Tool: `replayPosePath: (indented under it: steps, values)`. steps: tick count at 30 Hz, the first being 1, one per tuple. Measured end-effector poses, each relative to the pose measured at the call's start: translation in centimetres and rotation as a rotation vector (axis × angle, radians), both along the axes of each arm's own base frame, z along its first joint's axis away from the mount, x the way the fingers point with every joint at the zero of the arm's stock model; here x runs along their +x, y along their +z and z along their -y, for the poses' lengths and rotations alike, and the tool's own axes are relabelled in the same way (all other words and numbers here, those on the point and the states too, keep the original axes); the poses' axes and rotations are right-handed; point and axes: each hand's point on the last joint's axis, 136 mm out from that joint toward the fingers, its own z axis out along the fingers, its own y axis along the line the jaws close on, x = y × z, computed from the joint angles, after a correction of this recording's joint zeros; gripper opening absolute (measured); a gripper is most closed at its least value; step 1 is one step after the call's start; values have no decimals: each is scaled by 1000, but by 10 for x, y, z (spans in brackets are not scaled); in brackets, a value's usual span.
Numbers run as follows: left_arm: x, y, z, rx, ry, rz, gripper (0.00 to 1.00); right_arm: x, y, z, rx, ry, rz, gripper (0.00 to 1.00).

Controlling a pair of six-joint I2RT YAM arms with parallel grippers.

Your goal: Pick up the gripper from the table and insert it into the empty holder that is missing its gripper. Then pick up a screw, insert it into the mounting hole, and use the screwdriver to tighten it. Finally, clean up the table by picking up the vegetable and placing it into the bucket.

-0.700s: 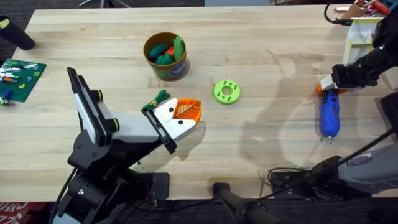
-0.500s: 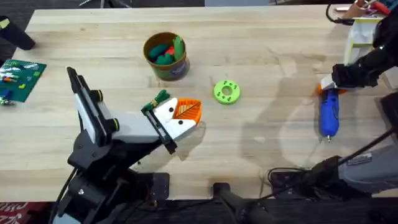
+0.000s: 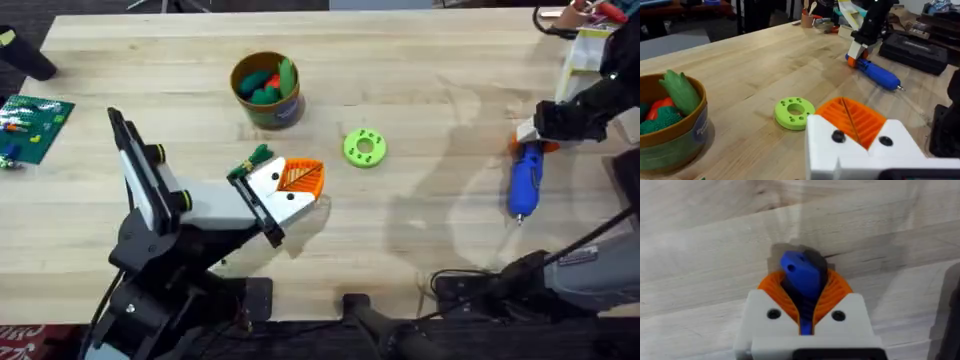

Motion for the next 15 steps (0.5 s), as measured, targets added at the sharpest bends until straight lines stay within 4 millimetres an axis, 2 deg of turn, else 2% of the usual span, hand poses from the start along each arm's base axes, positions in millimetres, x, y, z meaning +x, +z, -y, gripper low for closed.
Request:
replayPosePath:
  steps: [9, 10, 12, 15]
  values:
    - [0, 0, 0, 0, 0, 0, 6, 4, 0, 3, -7, -54, 20, 93]
    - [0, 0, 0, 0, 0, 0, 6, 6, 1, 3, -9, -57, 28, 121]
    - [0, 0, 0, 0, 0, 0, 6, 9, 1, 4, -9, -57, 39, 271]
    - [0, 0, 0, 0, 0, -1, 6, 9, 2, 3, -6, -60, 42, 358]
